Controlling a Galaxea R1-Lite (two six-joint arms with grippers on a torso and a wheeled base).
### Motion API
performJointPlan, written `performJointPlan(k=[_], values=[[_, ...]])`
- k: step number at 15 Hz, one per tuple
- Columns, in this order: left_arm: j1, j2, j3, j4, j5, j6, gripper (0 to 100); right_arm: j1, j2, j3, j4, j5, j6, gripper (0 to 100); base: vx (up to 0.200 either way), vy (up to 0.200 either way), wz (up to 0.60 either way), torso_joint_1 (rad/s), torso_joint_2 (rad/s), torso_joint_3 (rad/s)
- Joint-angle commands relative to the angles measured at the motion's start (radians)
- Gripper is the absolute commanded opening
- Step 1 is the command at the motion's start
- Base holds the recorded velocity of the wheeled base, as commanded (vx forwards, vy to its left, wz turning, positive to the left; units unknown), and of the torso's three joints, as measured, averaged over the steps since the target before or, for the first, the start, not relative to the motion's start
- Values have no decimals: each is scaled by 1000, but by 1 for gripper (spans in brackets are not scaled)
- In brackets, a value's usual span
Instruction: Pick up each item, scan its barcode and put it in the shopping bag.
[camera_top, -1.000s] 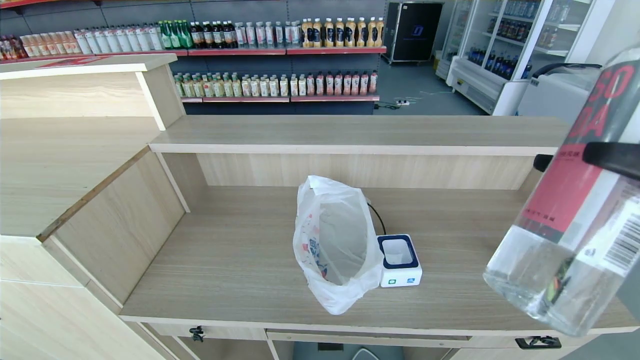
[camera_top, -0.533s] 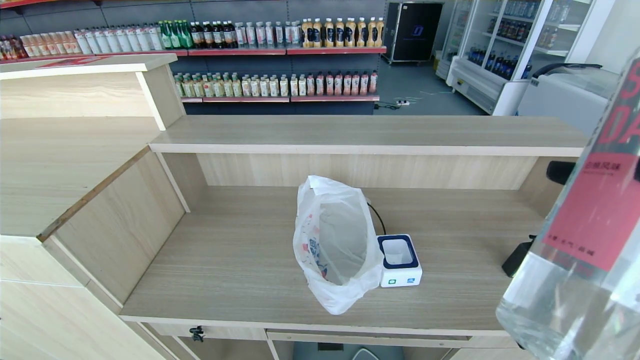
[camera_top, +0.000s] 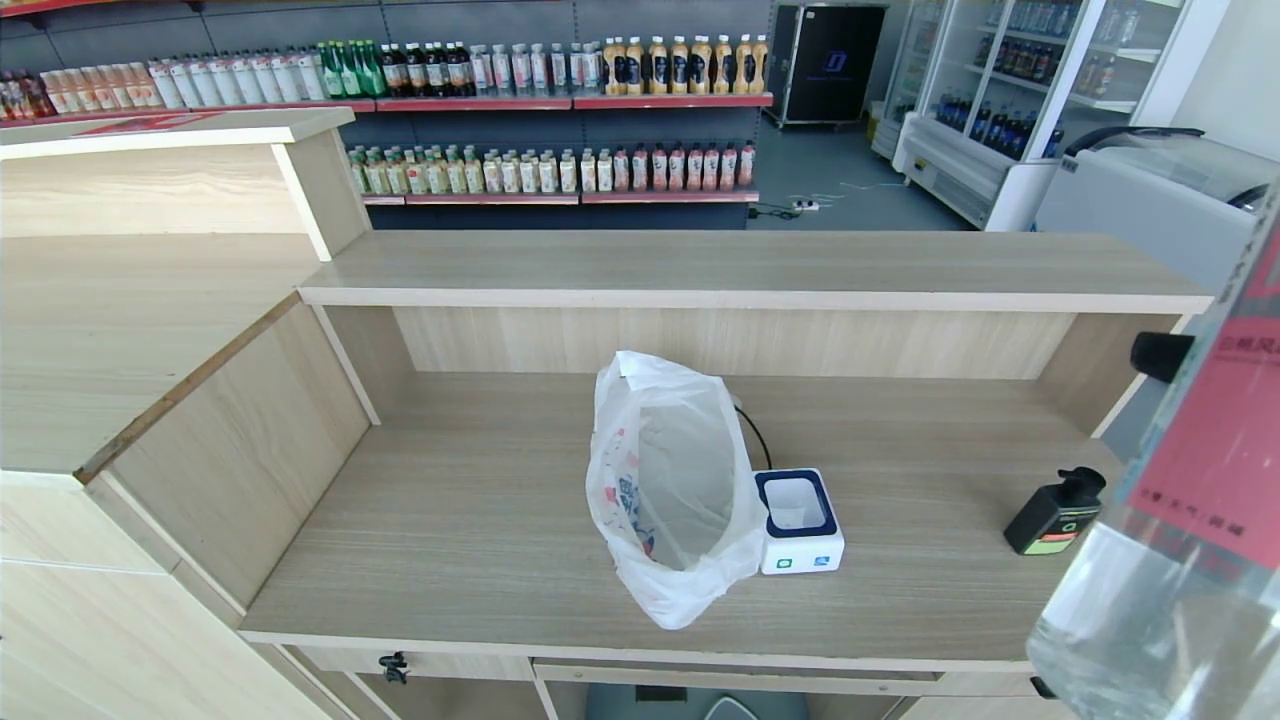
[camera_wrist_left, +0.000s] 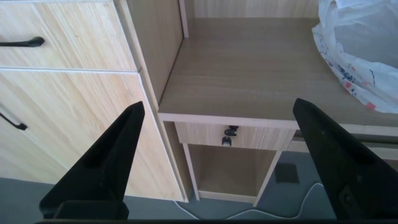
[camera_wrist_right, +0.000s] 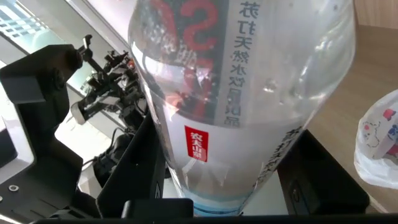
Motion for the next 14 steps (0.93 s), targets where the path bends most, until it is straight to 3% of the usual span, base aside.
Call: performJointPlan(k=[1,4,6,9,11,14], values=[[0,0,0,0,0,0,100,1,1,2,0,0,-1,0,0,0,0,0,0,0],[0,0,0,0,0,0,100,-5,7,-6,0,0,-1,0,0,0,0,0,0,0],[0,0,0,0,0,0,100,-70,34,8,-9,-6,-38,0,0,0,0,0,0,0],[0,0,0,0,0,0,100,-369,153,52,-54,-14,-243,0,0,0,0,0,0,0],[0,0,0,0,0,0,100,-556,229,110,-155,-27,-371,0,0,0,0,0,0,0],[0,0,0,0,0,0,100,-725,324,178,-276,-67,-673,0,0,0,0,0,0,0]])
